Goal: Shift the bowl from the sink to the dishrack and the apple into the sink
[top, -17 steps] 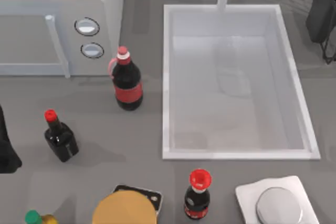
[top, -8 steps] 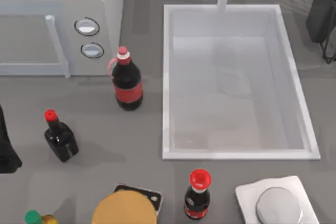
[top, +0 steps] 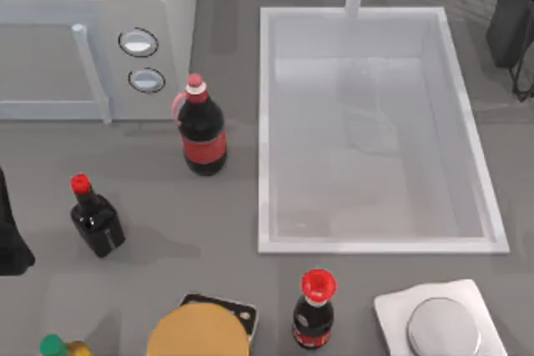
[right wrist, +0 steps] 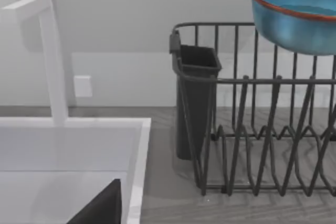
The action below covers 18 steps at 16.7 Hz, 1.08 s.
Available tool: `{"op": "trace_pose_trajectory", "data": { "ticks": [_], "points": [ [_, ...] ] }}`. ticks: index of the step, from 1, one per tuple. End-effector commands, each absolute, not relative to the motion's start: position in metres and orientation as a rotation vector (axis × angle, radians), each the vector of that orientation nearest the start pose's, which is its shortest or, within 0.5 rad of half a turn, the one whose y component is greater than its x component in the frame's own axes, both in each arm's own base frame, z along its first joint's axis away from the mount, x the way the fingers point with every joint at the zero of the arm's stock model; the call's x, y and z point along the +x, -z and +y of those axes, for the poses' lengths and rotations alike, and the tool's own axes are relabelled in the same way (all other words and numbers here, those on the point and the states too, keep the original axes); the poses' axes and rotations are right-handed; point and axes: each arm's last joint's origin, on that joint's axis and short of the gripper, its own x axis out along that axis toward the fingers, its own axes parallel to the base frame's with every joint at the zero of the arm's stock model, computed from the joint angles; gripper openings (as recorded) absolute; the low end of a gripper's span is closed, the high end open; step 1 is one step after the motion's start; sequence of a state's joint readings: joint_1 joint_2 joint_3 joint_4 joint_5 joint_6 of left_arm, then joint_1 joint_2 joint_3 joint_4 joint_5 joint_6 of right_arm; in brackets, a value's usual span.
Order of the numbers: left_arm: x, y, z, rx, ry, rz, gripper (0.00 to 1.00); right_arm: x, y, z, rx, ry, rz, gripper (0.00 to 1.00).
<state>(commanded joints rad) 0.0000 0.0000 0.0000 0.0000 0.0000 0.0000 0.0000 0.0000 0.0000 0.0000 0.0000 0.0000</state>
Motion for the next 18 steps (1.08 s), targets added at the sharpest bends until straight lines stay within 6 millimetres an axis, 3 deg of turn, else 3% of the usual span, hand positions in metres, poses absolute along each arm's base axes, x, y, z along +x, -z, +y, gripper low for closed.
{"op": "trace_pose_trajectory", "data": {
  "ticks": [6,9,13,18],
  "points": [
    [0.106,-0.160,-0.001,0.000,0.000,0.000,1.00,0.106,-0.162,-0.002,-0.003,0.003,0.013,1.00],
    [0.106,-0.160,-0.001,0.000,0.000,0.000,1.00,0.108,-0.172,-0.004,-0.026,0.027,0.118,1.00],
    [0.106,-0.160,-0.001,0.000,0.000,0.000,1.00,0.120,-0.193,-0.012,-0.067,0.070,0.405,1.00],
    [0.106,-0.160,-0.001,0.000,0.000,0.000,1.00,0.158,-0.213,-0.029,-0.083,0.093,0.887,1.00]
  ]
}}
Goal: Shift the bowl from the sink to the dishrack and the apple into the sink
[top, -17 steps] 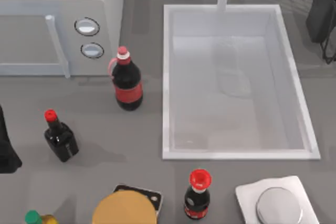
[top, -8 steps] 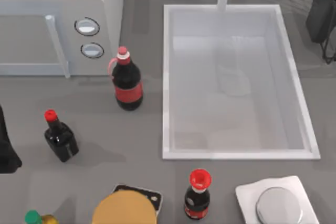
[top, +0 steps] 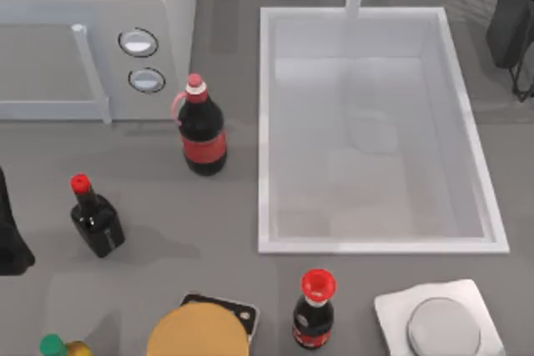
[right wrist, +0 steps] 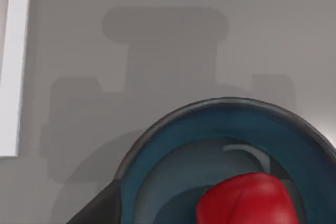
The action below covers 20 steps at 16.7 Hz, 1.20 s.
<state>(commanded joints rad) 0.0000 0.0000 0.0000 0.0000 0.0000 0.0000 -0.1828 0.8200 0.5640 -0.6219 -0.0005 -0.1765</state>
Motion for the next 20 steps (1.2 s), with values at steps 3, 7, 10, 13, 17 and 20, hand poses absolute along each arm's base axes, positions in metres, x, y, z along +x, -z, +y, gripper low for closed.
{"op": "trace_pose_trajectory", "data": {
  "ticks": [3,7,10,13,17,20],
  "points": [
    [0.106,-0.160,-0.001,0.000,0.000,0.000,1.00,0.187,-0.214,-0.045,-0.064,0.077,1.169,1.00],
    [0.106,-0.160,-0.001,0.000,0.000,0.000,1.00,0.218,-0.205,-0.064,-0.019,0.035,1.452,1.00],
    [0.106,-0.160,-0.001,0.000,0.000,0.000,1.00,0.230,-0.201,-0.073,0.004,0.011,1.556,1.00],
    [0.106,-0.160,-0.001,0.000,0.000,0.000,1.00,0.231,-0.200,-0.074,0.008,0.008,1.571,1.00],
    [0.106,-0.160,-0.001,0.000,0.000,0.000,1.00,0.231,-0.194,-0.073,0.007,0.003,1.579,1.00],
    [0.106,-0.160,-0.001,0.000,0.000,0.000,1.00,0.233,-0.167,-0.074,0.014,-0.001,1.600,1.00]
  ]
}}
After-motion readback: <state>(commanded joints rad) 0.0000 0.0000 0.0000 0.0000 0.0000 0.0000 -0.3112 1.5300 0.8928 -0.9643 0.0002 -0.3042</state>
